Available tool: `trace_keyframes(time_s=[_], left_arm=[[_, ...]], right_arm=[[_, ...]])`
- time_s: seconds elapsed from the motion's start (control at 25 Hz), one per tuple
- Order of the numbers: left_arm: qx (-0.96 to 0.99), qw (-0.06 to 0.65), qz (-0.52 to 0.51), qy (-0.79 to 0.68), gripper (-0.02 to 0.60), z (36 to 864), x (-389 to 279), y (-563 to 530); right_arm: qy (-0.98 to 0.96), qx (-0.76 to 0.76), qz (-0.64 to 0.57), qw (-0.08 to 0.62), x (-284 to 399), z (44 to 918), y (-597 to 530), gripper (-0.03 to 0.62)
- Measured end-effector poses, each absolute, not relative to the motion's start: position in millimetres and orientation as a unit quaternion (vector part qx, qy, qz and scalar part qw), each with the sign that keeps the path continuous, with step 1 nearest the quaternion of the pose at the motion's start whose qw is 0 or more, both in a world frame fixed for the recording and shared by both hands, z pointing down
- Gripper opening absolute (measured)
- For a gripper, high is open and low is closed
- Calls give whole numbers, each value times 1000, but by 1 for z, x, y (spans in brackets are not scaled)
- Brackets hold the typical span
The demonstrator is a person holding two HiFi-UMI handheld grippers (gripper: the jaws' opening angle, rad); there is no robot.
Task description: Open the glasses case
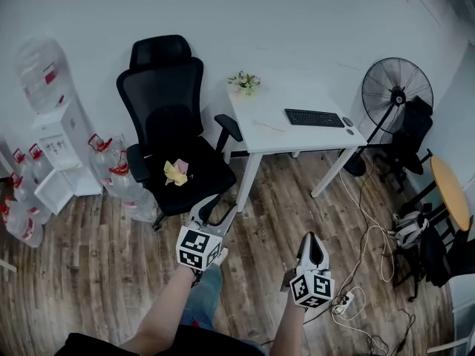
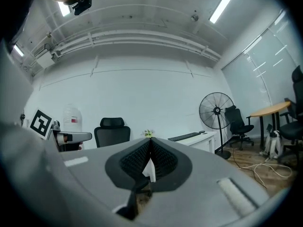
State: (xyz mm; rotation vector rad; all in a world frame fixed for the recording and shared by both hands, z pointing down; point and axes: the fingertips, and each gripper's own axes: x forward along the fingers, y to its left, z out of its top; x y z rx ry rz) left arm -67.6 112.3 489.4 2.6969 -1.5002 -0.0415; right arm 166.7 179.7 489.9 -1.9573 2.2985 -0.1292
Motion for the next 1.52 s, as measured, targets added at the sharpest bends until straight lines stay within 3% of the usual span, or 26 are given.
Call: trace_keyframes(time_s=[0.4,0.72,0.96,1.52], left_arm=[[885,21,9,-464,195,496,-49,-164],[898,18,32,-438,195,498,-27,-303],[903,16,38,-427,195,497,-22,-360],[919,5,34,-394,195,466,7,-378]], right_arm=[[760,-644,-58,66,169,505,-95,11],[761,-641,-68,65,167,496,-243,11],[759,-644,-71,69,166,493,-299,11],[735,-672,-48,82,191,447,-301,11]])
